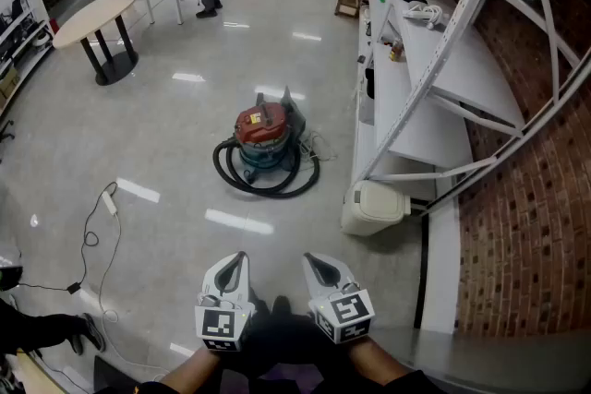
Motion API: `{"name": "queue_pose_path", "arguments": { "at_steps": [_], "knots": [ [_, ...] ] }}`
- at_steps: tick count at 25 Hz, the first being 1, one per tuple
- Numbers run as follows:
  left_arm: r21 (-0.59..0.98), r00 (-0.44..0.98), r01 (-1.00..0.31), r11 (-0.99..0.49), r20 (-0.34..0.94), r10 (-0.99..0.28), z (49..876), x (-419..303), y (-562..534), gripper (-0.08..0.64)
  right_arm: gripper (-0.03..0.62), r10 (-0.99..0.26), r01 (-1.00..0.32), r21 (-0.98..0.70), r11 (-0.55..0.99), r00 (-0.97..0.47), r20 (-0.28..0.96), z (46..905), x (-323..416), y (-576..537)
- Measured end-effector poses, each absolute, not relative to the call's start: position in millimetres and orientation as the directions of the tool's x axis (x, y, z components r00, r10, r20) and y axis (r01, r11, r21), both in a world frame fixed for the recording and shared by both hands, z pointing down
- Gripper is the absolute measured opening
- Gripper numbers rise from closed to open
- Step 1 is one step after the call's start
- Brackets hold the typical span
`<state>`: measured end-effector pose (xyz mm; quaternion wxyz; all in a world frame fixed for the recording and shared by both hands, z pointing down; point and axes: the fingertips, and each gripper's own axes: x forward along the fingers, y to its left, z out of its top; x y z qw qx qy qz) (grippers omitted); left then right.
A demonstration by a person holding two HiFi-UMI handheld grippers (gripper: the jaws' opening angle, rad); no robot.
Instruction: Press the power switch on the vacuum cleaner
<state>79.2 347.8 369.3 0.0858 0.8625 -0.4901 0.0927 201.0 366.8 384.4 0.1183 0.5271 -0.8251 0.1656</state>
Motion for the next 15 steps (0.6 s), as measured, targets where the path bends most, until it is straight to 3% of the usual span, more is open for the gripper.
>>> {"name": "queue_pose_path", "arguments": {
  "at_steps": [15],
  "knots": [
    [0.029, 0.489, -0.867, -0.498, 0.242, -0.838, 361.4, 82.6, 349.4, 0.014, -0.008, -0.826, -0.9, -0.16, 0.405, -0.435, 0.359, 384.2, 206.2, 368.7]
  ]
}}
